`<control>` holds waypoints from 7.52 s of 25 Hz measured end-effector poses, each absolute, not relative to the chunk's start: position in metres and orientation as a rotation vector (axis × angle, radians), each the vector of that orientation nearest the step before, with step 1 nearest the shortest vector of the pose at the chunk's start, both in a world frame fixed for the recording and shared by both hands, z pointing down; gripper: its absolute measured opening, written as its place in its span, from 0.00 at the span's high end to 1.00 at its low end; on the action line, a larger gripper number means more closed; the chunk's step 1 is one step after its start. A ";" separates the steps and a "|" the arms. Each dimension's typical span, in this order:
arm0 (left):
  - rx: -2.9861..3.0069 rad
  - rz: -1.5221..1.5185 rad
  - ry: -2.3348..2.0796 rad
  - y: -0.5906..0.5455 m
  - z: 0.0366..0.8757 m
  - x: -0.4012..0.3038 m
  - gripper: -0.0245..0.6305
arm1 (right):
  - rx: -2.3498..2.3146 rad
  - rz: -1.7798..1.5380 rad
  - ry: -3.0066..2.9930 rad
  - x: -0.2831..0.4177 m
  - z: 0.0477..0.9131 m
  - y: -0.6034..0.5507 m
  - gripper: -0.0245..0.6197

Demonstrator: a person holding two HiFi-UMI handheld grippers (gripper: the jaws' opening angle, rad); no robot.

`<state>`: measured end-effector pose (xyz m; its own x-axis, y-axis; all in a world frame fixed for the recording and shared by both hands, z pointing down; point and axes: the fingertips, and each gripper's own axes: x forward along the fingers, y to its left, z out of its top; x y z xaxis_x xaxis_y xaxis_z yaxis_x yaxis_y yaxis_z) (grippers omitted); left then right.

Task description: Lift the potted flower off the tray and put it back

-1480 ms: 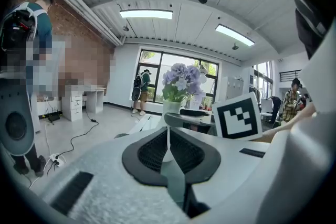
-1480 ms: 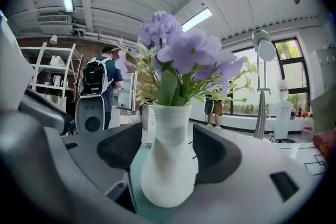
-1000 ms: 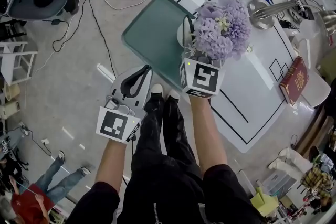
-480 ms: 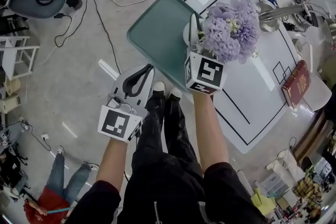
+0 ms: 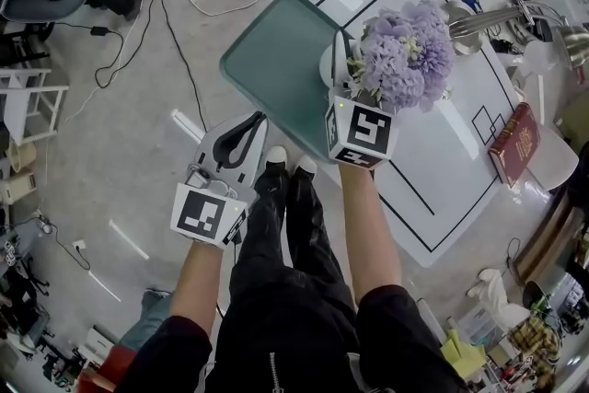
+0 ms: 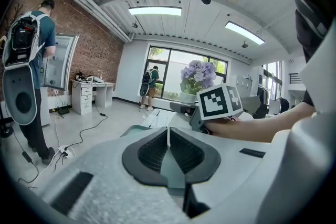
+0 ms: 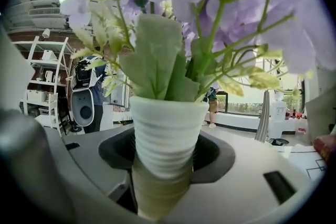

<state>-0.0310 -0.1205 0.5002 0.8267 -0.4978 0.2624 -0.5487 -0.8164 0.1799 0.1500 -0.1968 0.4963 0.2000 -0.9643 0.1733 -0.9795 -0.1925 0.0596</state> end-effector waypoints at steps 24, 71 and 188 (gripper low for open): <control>2.907 0.210 -0.562 -0.100 0.414 0.064 0.93 | 2.292 0.113 -1.840 0.172 0.402 -0.107 0.56; 3.002 0.265 -0.341 -0.042 0.380 0.115 0.96 | 2.430 0.198 -1.672 0.189 0.366 0.016 0.56; 2.572 0.446 -1.106 -0.112 0.488 -0.087 0.96 | 1.918 0.152 -2.192 0.078 0.502 -0.190 0.53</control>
<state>-0.0869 -0.1121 0.4878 0.6543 -0.6438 0.3968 -0.7389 -0.6559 0.1542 0.0779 -0.1900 0.5022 -0.1209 -0.9644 0.2354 -0.9876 0.1408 0.0696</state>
